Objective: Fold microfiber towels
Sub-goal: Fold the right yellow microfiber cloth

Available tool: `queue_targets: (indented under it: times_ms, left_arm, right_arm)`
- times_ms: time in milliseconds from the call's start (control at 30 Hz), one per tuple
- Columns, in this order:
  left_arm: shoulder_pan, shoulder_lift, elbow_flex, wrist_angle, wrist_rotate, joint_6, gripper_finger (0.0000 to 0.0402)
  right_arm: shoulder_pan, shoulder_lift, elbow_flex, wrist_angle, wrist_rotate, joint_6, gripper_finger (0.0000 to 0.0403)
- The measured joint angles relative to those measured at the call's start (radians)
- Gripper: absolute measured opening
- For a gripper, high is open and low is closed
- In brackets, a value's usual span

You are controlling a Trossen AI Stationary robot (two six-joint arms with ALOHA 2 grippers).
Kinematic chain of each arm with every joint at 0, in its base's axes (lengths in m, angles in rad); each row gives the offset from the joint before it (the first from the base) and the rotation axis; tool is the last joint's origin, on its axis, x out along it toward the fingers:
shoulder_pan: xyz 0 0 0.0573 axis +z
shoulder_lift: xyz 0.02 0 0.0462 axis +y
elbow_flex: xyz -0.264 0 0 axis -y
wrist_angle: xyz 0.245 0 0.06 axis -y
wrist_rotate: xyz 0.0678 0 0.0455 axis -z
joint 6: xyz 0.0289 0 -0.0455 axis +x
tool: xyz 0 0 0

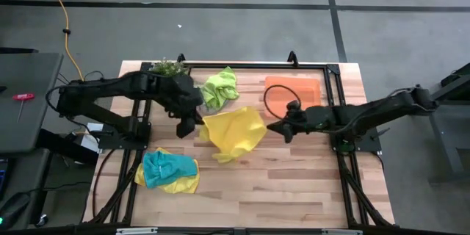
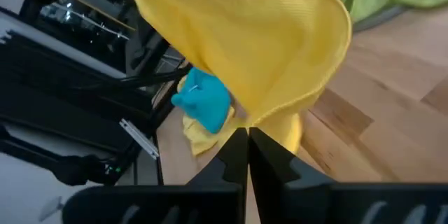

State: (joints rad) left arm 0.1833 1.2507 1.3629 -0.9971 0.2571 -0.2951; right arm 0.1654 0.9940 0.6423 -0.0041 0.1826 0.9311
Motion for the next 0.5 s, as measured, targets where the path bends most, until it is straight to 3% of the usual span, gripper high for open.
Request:
queue_targets:
  times_ms: [233, 500]
  left_arm:
    - [0.000, -0.001, 0.145, -0.057, -0.020, 0.041, 0.0000]
    - [0.000, -0.001, 0.284, -0.203, -0.136, 0.167, 0.0000]
  right_arm:
    - [0.000, 0.000, 0.285, -0.426, -0.001, -0.175, 0.0000]
    - [-0.002, 0.049, 0.616, -0.824, -0.070, -0.336, 0.0000]
